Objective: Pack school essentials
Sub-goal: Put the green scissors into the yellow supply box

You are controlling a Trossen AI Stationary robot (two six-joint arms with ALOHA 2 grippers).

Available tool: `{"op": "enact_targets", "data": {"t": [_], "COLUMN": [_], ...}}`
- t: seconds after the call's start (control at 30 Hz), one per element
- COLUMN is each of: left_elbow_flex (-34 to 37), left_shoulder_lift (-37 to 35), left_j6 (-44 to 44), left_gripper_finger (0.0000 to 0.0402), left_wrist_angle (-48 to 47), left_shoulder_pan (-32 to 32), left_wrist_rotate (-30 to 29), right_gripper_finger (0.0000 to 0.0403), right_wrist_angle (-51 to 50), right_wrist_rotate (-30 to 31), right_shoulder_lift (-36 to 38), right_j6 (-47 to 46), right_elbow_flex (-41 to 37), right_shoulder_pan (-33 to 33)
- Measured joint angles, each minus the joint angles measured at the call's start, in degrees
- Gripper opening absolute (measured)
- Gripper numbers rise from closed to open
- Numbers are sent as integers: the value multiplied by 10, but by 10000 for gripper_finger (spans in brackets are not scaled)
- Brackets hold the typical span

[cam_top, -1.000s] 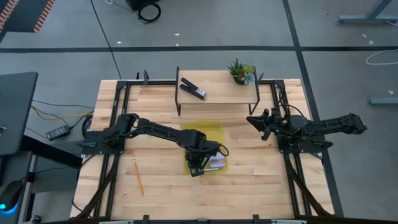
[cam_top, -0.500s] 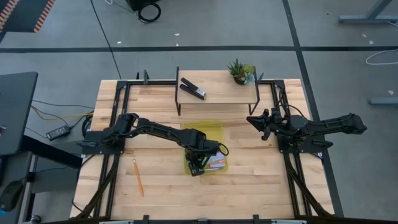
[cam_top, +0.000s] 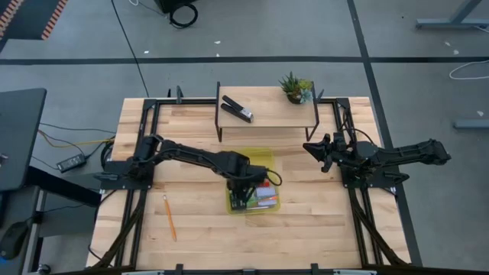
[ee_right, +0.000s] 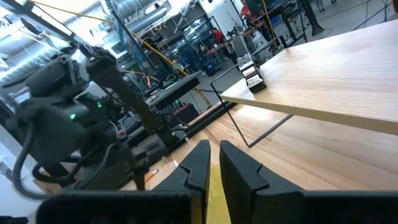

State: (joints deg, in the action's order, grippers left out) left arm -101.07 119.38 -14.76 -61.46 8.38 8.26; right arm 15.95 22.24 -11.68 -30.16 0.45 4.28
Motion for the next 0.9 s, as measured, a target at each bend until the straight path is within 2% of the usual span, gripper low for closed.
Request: {"op": "enact_targets", "data": {"t": [0.1, 0.27, 0.5, 0.67, 0.9], "left_elbow_flex": [8, 21, 74, 118, 154], "left_shoulder_lift": [-8, -8, -5, -4, -4], "left_j6": [10, 18, 20, -2, -15], "left_gripper_finger": [155, 137, 129, 128, 116], "left_wrist_angle": [31, 160, 323, 403, 453], "left_shoulder_pan": [-7, -13, -10, -10, -7], "left_wrist_rotate": [-2, -8, -21, -41, -27], "right_gripper_finger": [42, 42, 42, 42, 42], "right_wrist_angle": [0, -1, -1, -1, -1], "right_wrist_rotate": [0, 0, 0, 0, 0], "right_shoulder_lift": [0, 0, 0, 0, -1], "right_j6": [0, 0, 0, 0, 0], "right_elbow_flex": [0, 0, 0, 0, 0], "right_shoulder_pan": [0, 0, 0, 0, 0]}}
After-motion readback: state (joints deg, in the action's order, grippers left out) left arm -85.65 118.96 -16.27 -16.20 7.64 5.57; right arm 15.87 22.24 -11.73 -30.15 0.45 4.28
